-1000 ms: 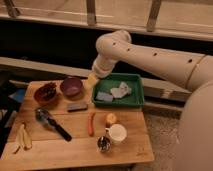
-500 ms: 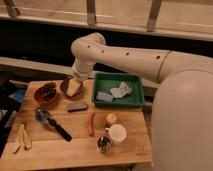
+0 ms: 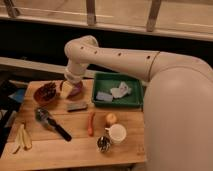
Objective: Wipe purple bowl with eraser
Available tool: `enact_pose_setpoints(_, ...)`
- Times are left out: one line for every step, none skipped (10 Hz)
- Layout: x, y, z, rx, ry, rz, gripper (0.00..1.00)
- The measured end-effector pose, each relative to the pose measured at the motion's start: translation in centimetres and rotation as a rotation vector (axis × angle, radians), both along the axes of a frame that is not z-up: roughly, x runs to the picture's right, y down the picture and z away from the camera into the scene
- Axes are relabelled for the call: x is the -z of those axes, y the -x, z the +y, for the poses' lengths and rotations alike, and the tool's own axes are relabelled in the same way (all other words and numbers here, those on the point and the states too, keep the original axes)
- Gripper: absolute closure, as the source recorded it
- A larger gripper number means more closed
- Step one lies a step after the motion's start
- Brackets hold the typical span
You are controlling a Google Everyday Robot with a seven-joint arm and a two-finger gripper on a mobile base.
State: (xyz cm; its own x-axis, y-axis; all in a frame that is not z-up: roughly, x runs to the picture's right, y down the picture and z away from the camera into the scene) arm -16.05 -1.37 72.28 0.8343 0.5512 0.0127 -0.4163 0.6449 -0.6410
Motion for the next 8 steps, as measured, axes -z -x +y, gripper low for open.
enact_pose_setpoints(0.0, 0.1, 0.0, 0.002, 0.0, -0.002, 0.21)
enact_pose_setpoints(-0.2, 0.0, 0.1, -0.004, 0.006, -0.002, 0.21)
enact_pose_setpoints(-0.8, 0.4, 0.5, -0.002, 0.014, -0.012, 0.21)
enact_pose_setpoints(-1.4, 0.8, 1.0, 0.005, 0.021, -0.024, 0.21)
enact_pose_setpoints(-2.6, 1.4, 2.1, 0.017, 0.036, -0.038, 0.21)
enact_pose_setpoints(-3.8, 1.5, 3.1, 0.025, 0.05, -0.045, 0.21)
enact_pose_setpoints(-4.7, 1.5, 3.8, 0.034, 0.058, -0.046, 0.21)
enact_pose_setpoints(-5.5, 1.6, 4.5, 0.052, 0.067, -0.043, 0.21)
